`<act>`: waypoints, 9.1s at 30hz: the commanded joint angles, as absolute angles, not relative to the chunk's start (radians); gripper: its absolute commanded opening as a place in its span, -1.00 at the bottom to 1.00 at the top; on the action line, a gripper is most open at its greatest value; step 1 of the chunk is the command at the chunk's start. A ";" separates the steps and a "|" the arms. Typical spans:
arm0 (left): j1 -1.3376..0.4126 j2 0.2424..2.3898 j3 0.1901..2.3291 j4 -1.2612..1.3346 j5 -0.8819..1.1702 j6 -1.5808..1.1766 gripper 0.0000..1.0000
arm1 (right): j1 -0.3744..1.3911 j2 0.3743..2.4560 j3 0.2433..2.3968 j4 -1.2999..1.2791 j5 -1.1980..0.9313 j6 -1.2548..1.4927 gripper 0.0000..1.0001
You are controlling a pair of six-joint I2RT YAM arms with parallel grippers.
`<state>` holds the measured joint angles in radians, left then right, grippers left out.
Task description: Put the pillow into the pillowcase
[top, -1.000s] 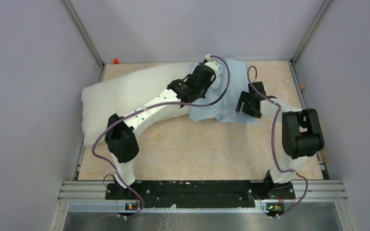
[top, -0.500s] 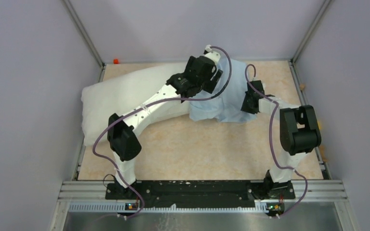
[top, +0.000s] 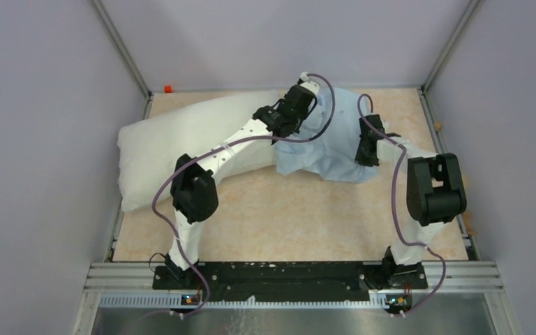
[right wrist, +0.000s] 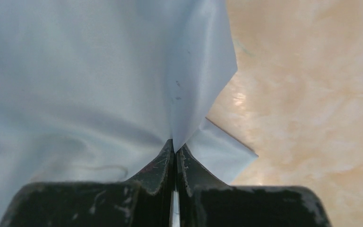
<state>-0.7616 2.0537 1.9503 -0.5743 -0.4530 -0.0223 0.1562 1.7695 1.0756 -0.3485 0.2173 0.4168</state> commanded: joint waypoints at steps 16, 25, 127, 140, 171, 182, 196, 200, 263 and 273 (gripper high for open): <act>-0.864 1.654 1.516 -0.298 0.083 -0.405 -1.00 | -0.215 1.592 1.340 -0.913 0.788 0.511 -1.00; -0.914 1.536 1.080 -0.204 0.201 -0.478 -0.98 | -0.215 1.555 1.257 -0.906 0.748 0.506 -0.30; -0.547 1.133 1.446 -0.335 -0.453 -0.216 -1.00 | 0.814 1.527 1.066 -0.308 0.102 0.614 0.14; -0.546 1.143 1.451 -0.344 -0.446 -0.207 -1.00 | 0.906 1.640 1.083 -0.184 0.006 0.655 -0.37; -0.546 1.081 1.418 -0.374 -0.355 -0.230 -1.00 | 0.800 1.457 1.052 -0.108 -0.083 0.678 0.25; -0.546 1.006 1.303 -0.338 -0.074 -0.228 -1.00 | 0.686 1.552 1.009 -0.186 -0.025 0.529 0.28; -0.548 0.887 1.113 -0.400 0.172 -0.237 -1.00 | 0.627 1.621 0.996 -0.090 -0.008 0.611 -1.00; -0.547 0.831 1.018 -0.412 0.253 -0.234 -1.00 | 0.627 1.549 0.985 -0.110 0.039 0.622 -1.00; -0.593 1.342 0.992 -0.077 0.226 -0.370 0.34 | 0.788 1.356 1.004 -0.322 0.068 0.451 -0.93; -0.715 1.175 1.148 -0.508 0.034 -0.130 0.98 | 0.784 1.387 0.988 -0.356 0.152 0.499 -0.43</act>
<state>-0.6529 1.2259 1.0718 -0.2951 0.1440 -0.2546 0.7887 1.3781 0.9886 -0.3435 0.0879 0.4770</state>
